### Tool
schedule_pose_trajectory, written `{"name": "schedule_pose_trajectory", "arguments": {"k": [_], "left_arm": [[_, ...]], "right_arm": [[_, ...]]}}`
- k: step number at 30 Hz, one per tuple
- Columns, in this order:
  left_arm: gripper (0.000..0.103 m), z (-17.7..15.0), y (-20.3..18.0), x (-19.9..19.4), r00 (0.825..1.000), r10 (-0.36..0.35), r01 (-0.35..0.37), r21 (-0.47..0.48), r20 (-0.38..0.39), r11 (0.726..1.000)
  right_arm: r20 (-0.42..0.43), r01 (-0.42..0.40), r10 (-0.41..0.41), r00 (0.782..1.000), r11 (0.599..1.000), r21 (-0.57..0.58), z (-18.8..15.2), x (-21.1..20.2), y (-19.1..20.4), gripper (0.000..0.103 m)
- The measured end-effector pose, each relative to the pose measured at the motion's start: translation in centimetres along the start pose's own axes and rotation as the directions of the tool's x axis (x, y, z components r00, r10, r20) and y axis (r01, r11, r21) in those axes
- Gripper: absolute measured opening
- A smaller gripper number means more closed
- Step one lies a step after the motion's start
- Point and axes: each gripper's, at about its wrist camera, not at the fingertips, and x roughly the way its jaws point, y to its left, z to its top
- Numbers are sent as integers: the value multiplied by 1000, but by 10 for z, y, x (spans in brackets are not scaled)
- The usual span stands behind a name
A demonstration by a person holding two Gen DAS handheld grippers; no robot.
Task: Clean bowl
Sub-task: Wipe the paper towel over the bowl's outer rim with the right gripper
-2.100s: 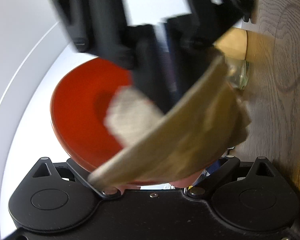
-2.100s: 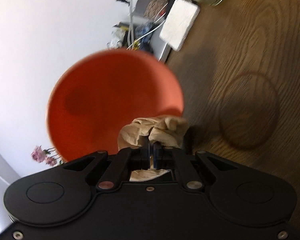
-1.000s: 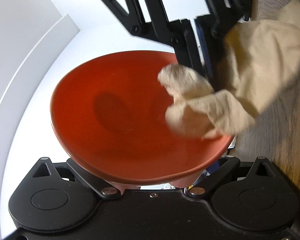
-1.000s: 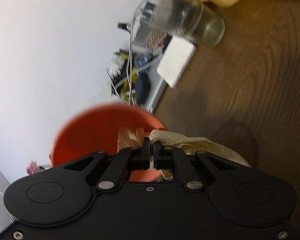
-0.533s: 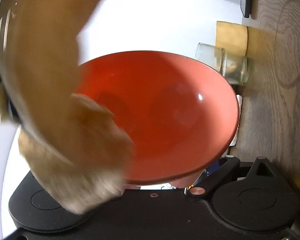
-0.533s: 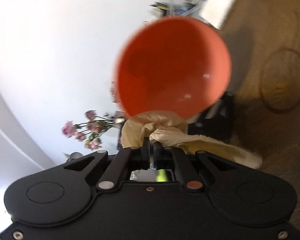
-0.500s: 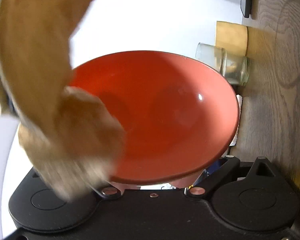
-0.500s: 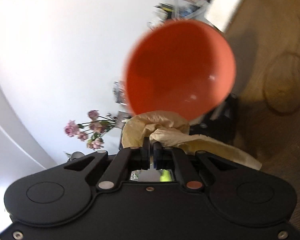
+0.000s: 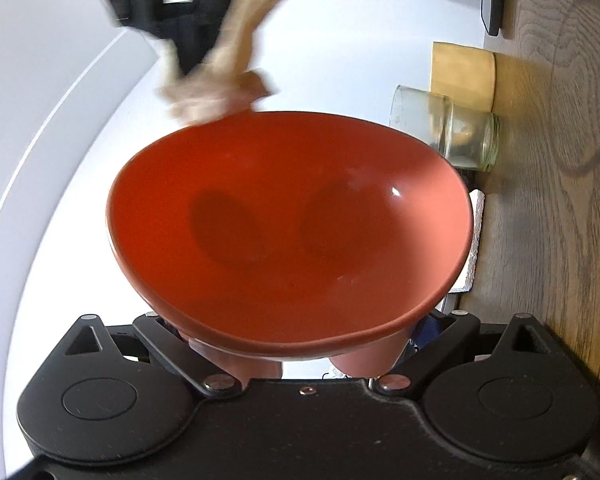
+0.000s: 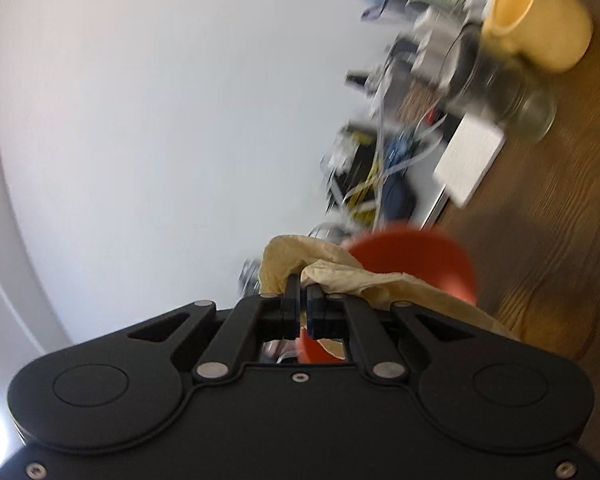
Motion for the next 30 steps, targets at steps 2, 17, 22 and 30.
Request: {"name": "schedule_pose_trajectory", "arguments": {"k": [2, 17, 22, 30], "left_arm": [[96, 0, 1, 0, 1000, 0, 0, 0, 0, 1000], [96, 1, -4, 2, 1000, 0, 0, 0, 0, 1000], [96, 0, -4, 2, 1000, 1, -1, 0, 0, 1000], [95, 0, -3, 2, 1000, 0, 0, 0, 0, 1000]], "right_arm": [[31, 38, -38, 999, 999, 12, 8, -3, -9, 5], [-119, 259, -246, 962, 959, 111, -21, 30, -85, 5], [-206, 248, -223, 953, 963, 105, -41, 38, -82, 5], [-310, 184, -159, 938, 981, 54, -73, 56, -57, 5]]}}
